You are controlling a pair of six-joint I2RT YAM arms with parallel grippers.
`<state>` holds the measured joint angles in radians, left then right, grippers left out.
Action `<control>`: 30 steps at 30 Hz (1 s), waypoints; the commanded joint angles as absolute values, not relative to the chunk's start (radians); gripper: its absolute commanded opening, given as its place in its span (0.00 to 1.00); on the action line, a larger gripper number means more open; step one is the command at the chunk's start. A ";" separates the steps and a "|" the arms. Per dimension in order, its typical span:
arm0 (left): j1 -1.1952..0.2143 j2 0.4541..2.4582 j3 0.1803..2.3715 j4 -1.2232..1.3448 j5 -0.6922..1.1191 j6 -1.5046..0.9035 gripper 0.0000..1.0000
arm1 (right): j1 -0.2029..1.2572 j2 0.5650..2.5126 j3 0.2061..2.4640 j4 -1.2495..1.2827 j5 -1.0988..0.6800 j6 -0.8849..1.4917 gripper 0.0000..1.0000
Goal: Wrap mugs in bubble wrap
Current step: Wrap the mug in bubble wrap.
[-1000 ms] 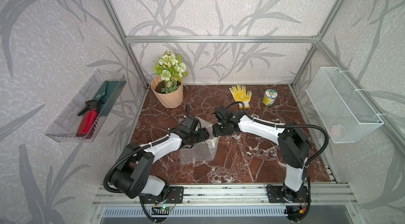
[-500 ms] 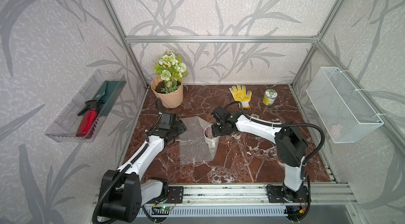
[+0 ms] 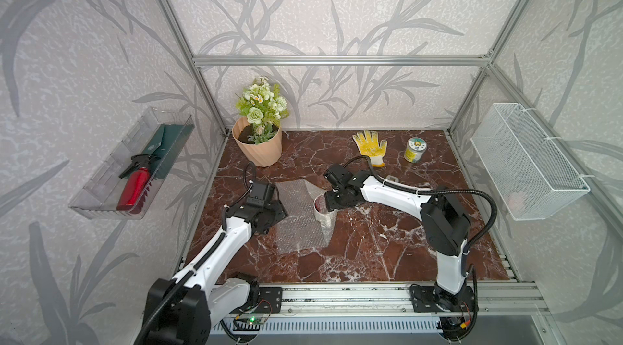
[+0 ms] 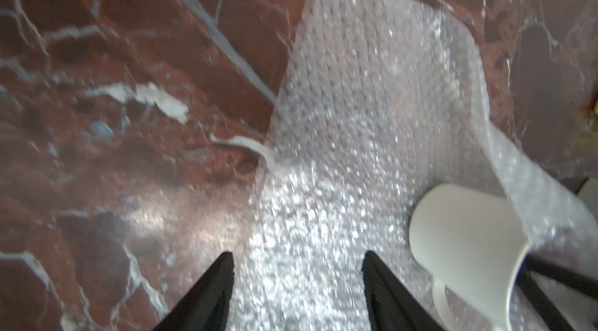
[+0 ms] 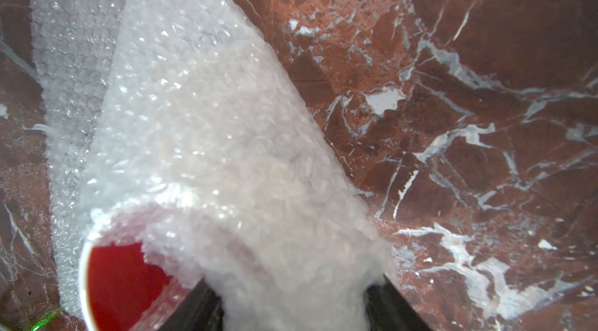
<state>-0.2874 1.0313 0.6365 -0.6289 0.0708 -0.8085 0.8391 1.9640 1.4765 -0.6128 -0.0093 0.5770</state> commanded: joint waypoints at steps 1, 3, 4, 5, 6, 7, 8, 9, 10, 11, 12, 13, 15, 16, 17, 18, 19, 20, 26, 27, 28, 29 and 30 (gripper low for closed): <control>-0.346 0.980 0.559 -0.769 0.045 -0.927 0.64 | 0.847 2.005 1.478 -0.652 -0.010 0.573 0.62; -0.368 0.944 0.515 -0.779 0.042 -0.959 0.63 | 0.847 2.002 1.474 -0.651 -0.009 0.574 0.62; -0.372 0.927 0.498 -0.784 0.041 -0.972 0.62 | 0.847 2.001 1.473 -0.648 -0.011 0.575 0.62; -0.374 0.916 0.481 -0.783 0.044 -0.978 0.62 | 0.847 2.001 1.471 -0.648 -0.012 0.575 0.62; -0.375 0.907 0.464 -0.775 0.049 -0.985 0.62 | 0.847 2.002 1.473 -0.647 -0.014 0.575 0.62; -0.376 0.903 0.450 -0.764 0.058 -0.987 0.61 | 0.847 2.002 1.472 -0.647 -0.015 0.577 0.62; -0.376 0.905 0.442 -0.755 0.064 -0.990 0.61 | 0.847 2.002 1.473 -0.647 -0.015 0.577 0.62; -0.376 0.909 0.435 -0.741 0.071 -0.988 0.60 | 0.847 2.002 1.473 -0.645 -0.017 0.577 0.62; -0.375 0.912 0.427 -0.720 0.079 -0.985 0.58 | 0.847 2.002 1.473 -0.645 -0.018 0.577 0.62; -0.376 0.916 0.421 -0.706 0.082 -0.985 0.57 | 0.847 2.002 1.472 -0.645 -0.017 0.578 0.62; -0.376 0.922 0.416 -0.693 0.083 -0.986 0.56 | 0.847 2.002 1.473 -0.646 -0.018 0.578 0.62; -0.375 0.931 0.409 -0.678 0.085 -0.986 0.55 | 0.847 2.002 1.473 -0.646 -0.018 0.578 0.62; -0.375 0.949 0.395 -0.654 0.090 -0.986 0.52 | 0.847 2.000 1.471 -0.646 -0.017 0.578 0.62; -0.375 0.958 0.388 -0.639 0.097 -0.988 0.50 | 0.847 2.000 1.471 -0.647 -0.017 0.578 0.62; -0.375 0.966 0.382 -0.630 0.103 -0.991 0.48 | 0.847 1.999 1.472 -0.647 -0.018 0.578 0.62; -0.375 0.970 0.375 -0.621 0.109 -0.993 0.46 | 0.847 1.999 1.471 -0.647 -0.018 0.578 0.62; -0.375 0.972 0.369 -0.611 0.114 -0.994 0.45 | 0.846 1.999 1.470 -0.648 -0.017 0.578 0.62; -0.375 0.974 0.363 -0.606 0.115 -0.994 0.42 | 0.847 1.999 1.471 -0.648 -0.016 0.578 0.62; -0.376 0.948 0.354 -0.583 0.130 -0.999 0.23 | 0.847 2.002 1.468 -0.646 -0.020 0.584 0.62; -0.375 0.941 0.355 -0.577 0.131 -0.999 0.20 | 0.846 2.002 1.466 -0.644 -0.022 0.584 0.62; -0.376 0.935 0.356 -0.573 0.132 -0.998 0.17 | 0.847 2.002 1.465 -0.641 -0.022 0.587 0.62; -0.375 0.932 0.358 -0.570 0.135 -0.998 0.14 | 0.847 2.003 1.465 -0.642 -0.022 0.586 0.62; -0.375 0.931 0.360 -0.568 0.139 -0.998 0.11 | 0.847 2.003 1.465 -0.643 -0.022 0.586 0.62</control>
